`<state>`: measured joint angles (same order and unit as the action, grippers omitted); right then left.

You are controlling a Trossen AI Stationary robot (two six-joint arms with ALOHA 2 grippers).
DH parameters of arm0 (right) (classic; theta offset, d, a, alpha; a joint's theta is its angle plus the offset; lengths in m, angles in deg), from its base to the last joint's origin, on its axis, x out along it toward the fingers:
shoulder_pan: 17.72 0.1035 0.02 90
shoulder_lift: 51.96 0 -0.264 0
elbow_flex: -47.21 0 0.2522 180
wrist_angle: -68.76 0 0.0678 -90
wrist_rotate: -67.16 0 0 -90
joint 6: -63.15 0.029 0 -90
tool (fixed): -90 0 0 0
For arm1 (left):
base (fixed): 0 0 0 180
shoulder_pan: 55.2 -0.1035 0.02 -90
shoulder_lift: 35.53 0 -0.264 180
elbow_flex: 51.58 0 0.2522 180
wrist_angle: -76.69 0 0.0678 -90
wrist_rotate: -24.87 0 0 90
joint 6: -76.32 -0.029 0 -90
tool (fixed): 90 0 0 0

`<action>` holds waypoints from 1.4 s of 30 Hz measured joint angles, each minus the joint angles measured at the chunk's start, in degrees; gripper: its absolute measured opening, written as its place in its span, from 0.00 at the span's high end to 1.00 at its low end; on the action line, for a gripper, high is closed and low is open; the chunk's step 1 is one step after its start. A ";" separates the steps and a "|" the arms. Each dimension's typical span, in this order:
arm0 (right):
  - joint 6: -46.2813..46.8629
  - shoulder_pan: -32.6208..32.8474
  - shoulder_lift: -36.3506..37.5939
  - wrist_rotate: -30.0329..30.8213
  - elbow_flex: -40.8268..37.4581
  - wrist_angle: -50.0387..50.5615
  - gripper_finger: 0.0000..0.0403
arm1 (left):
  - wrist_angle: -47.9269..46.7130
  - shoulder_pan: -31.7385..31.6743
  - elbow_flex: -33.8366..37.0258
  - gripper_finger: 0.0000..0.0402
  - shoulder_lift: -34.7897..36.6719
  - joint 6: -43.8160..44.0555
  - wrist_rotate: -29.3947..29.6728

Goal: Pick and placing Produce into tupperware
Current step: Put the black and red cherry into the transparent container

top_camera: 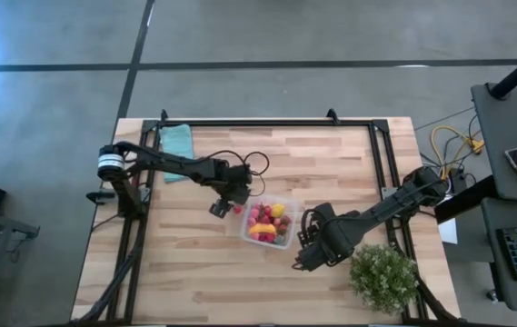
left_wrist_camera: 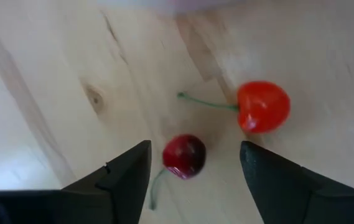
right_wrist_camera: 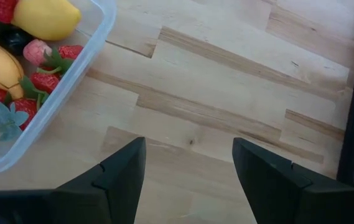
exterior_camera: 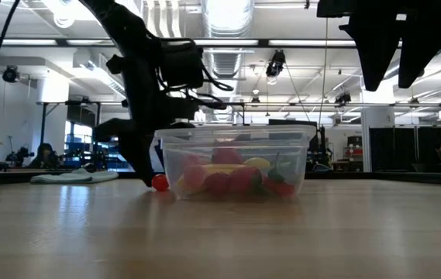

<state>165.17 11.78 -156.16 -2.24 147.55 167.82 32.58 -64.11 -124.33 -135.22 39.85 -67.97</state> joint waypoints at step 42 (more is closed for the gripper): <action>-0.05 0.00 0.00 -1.36 -0.47 -0.96 0.42 | 1.20 4.26 -10.47 0.80 12.70 5.48 -10.25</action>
<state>165.12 11.78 -156.16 -3.60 147.08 166.86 33.77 -59.85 -134.80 -122.51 45.33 -78.23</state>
